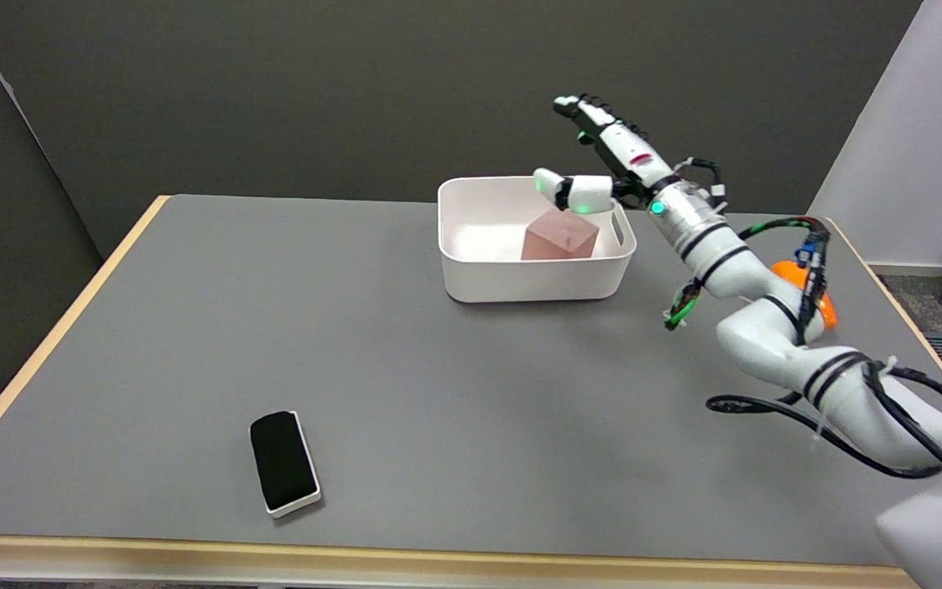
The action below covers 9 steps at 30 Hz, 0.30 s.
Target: Place wooden cube into white box.
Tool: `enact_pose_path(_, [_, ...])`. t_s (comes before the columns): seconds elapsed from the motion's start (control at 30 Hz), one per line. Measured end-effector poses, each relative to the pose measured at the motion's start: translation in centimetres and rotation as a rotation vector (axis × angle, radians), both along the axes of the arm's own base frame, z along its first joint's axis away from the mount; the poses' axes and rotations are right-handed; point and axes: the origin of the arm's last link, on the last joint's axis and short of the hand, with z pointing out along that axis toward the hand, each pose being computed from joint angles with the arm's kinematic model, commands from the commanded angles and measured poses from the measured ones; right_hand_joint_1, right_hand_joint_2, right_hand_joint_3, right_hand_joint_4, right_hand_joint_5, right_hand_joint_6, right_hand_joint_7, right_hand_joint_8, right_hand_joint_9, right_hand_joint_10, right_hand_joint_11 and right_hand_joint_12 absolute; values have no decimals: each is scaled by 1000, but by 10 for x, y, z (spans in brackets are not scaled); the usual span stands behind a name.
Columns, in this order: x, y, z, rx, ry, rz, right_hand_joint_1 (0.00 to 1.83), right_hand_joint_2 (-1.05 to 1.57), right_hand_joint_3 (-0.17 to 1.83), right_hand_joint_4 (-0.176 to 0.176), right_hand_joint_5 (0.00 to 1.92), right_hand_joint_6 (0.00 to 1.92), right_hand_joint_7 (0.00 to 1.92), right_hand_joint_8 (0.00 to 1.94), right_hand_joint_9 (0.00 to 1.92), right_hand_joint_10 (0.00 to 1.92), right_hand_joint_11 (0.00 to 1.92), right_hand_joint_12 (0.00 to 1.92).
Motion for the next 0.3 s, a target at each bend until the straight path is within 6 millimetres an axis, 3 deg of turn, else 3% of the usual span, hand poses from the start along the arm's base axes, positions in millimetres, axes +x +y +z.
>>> enact_pose_path(0.3, [13, 29, 22, -16, -228, 152, 413, 596, 918, -48, 38, 266, 21, 148, -1, 295, -1, 939])
